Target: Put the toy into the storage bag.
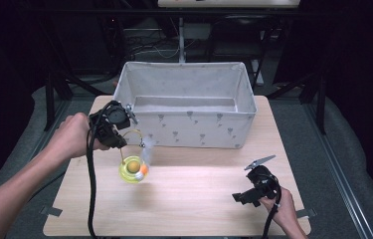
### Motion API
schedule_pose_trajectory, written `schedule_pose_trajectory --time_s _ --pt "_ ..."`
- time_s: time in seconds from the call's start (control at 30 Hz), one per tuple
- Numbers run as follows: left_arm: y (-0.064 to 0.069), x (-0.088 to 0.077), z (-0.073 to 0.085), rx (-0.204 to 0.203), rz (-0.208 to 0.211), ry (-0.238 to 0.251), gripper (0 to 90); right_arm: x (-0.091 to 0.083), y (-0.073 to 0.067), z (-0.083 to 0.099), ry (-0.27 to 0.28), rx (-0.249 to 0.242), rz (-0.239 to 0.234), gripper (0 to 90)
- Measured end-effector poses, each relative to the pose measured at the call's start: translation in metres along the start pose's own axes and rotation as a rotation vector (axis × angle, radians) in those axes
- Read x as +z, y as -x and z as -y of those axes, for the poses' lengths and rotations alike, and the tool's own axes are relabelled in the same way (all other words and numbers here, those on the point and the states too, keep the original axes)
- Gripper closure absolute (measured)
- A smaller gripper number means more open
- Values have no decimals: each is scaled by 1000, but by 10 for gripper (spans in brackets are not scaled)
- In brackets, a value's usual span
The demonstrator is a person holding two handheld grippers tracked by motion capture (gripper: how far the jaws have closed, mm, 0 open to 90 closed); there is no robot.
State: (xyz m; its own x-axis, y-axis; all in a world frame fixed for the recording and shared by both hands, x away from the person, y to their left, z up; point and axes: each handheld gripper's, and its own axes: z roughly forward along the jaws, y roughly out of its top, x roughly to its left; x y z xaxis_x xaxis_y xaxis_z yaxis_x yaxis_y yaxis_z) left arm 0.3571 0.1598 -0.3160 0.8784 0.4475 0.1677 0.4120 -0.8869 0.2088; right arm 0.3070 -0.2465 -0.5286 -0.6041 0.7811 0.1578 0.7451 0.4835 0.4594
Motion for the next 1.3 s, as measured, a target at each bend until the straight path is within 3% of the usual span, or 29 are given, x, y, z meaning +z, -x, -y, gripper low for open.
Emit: schedule_pose_trajectory --time_s 0.8,1.3 --pt "-32 -56 -12 -47 -89 4 881 0 0 0 -9 -9 0 20" --pt "-47 -82 -22 -64 -129 14 880 0 0 0 -11 -11 0 20"
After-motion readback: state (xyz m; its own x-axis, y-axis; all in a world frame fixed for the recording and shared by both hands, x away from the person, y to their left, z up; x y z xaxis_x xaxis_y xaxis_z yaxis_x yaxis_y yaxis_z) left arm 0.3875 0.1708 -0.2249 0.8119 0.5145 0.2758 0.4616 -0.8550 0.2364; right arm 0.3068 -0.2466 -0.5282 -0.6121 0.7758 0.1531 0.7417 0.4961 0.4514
